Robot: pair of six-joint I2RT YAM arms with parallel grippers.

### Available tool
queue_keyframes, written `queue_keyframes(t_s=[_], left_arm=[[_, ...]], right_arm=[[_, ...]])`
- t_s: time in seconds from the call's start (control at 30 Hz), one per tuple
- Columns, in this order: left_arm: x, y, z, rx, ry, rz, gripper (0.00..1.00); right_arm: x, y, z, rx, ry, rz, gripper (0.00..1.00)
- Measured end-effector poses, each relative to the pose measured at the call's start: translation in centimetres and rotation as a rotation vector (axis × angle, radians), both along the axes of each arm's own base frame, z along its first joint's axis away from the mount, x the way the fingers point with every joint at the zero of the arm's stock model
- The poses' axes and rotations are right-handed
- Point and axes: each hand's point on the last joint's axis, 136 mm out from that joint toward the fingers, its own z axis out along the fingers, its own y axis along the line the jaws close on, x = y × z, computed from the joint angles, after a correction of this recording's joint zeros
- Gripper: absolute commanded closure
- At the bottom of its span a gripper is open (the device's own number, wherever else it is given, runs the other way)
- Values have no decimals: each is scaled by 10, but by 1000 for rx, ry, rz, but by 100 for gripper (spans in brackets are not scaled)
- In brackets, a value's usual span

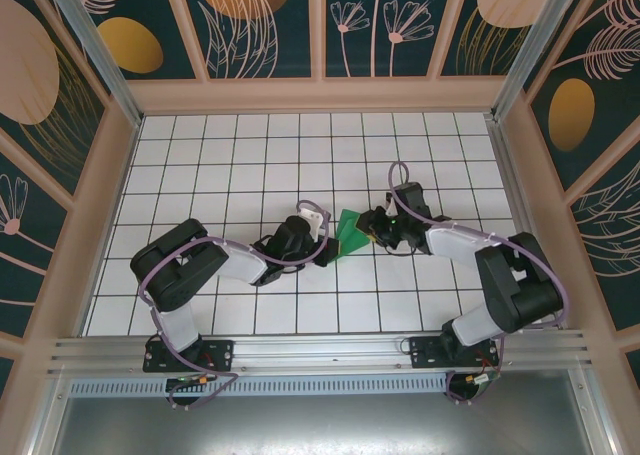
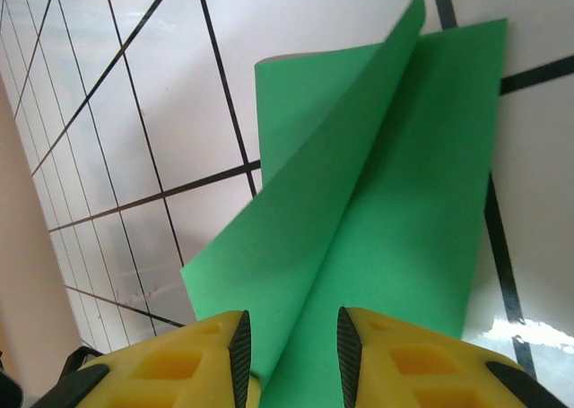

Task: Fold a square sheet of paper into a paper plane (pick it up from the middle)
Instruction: Fourth fold the wing at the center of the table.

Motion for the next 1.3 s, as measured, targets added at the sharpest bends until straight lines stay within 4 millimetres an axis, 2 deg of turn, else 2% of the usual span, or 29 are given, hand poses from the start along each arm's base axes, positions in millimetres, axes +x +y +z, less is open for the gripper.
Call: queue_keyframes(t_s=[0.37, 0.5, 0.9, 1.3], left_arm=[[-2, 2, -2, -3, -2, -1, 87], [-3, 2, -1, -10, -6, -3, 83], [-8, -2, -3, -25, 15, -33, 70], [-5, -8, 0, -34, 13, -42, 72]], right_arm=[[-1, 14, -18, 14, 54, 49, 64], [0, 18, -20, 32, 57, 61, 60], [1, 22, -21, 46, 52, 73, 58], [0, 22, -24, 41, 62, 73, 58]])
